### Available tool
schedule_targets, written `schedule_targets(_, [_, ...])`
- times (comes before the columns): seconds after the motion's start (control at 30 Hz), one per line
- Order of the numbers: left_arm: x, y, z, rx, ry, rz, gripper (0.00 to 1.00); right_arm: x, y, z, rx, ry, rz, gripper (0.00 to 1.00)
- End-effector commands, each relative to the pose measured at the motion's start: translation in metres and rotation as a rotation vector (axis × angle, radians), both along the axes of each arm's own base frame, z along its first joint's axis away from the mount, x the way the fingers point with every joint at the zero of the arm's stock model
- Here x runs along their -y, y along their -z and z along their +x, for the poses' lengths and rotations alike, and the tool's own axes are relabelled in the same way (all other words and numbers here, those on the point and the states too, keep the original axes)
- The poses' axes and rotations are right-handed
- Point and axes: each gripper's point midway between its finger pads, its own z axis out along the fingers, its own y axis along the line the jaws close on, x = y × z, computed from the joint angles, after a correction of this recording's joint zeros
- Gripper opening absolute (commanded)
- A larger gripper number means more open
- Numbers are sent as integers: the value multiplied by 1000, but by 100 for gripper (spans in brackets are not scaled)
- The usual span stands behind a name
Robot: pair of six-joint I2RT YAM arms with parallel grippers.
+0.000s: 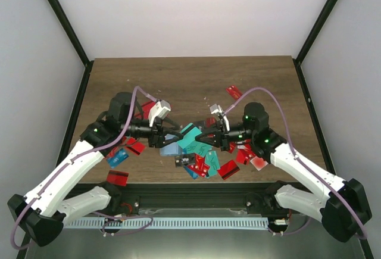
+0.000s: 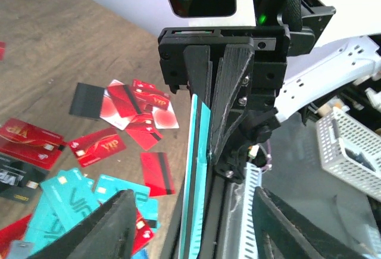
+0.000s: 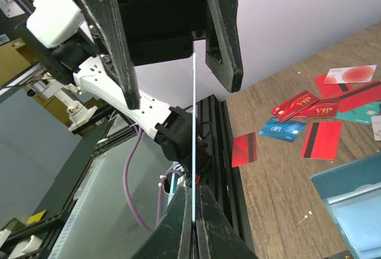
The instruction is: Put the credit cards into the card holder
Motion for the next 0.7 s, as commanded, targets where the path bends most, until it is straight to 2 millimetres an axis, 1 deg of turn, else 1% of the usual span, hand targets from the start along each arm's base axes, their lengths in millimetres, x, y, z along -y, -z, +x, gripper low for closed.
schedule_targets(0.0, [7,3,-7,-11,46,-5,50,-1,-17,-13,68,-60,38,1])
schedule_targets(0.23, [12,13,-7,-36,47,11,14,-3,-22,-14,85,-65,40,1])
schedule_targets(0.27, [13,13,-6,-34,46,10,6,-4,-23,-13,87,-62,40,1])
schedule_targets(0.33, [14,12,-2,-28,25,-3,4,-4,-24,-8,83,-29,36,1])
schedule_targets(0.37, [14,9,3,-20,-10,-14,4,-5,-25,-1,76,14,30,12])
schedule_targets(0.4, [13,7,12,-13,-64,-25,4,-5,-26,11,69,87,24,31])
schedule_targets(0.43, [11,3,25,-19,-148,-42,4,-4,-28,18,63,135,30,44])
schedule_targets(0.5, [8,-6,45,-34,-274,-97,4,-2,-35,23,48,175,74,58])
schedule_targets(0.53, [9,-14,49,-37,-294,-144,4,-2,-39,24,42,185,108,62])
schedule_targets(0.57, [11,-22,50,-46,-299,-192,4,-1,-43,25,27,190,136,63])
schedule_targets(0.67, [13,-47,50,-49,-291,-345,4,-3,-51,28,-15,192,206,61])
